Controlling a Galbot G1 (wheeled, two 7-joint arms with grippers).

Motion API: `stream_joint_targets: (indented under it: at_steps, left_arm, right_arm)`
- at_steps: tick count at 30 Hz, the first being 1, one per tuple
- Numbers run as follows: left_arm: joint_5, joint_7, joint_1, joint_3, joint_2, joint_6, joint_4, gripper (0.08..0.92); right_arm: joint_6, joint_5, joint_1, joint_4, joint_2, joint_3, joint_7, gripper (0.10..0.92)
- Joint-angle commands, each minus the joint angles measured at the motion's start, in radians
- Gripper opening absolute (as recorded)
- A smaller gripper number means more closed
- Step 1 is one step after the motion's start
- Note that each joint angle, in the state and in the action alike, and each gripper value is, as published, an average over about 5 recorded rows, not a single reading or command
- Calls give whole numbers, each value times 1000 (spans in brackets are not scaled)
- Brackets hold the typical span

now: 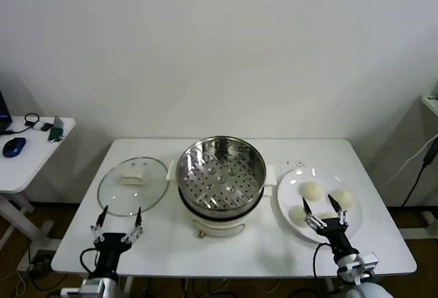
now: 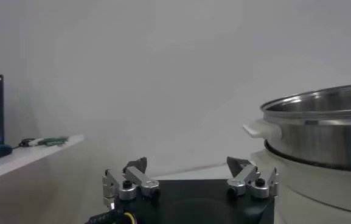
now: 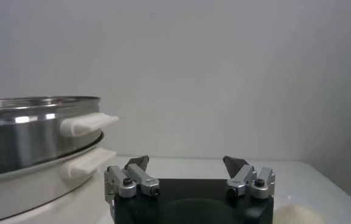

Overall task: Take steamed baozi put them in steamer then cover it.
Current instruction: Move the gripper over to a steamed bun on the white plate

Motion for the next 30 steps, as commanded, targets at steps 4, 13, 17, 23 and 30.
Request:
stream_joint_targets:
  at_steps: [4,13,17,23,30]
  left_arm:
    - [-4,-16,14,11,13,25,-10,823]
    - [-22,-33,27,39,28,-13,4,823]
    - [-27,-25,32,51,38,-38,8,823]
    - [-28,-23,26,59,45,-38,7,823]
    - [-28,-25,12,55,50,-20,10,823]
  right_arm:
    - [-206,-123,109,-21,-239,1,-162,823]
    - [-276,-245,302,-185,-660,-109,-628,823]
    - [-239,-327,440,-261,-734,-231,-732,823]
    - [-209,-397,814,-381,-756,-595,-786,823]
    - [-176,-401,1264,-523,-698,-1105,-844,823]
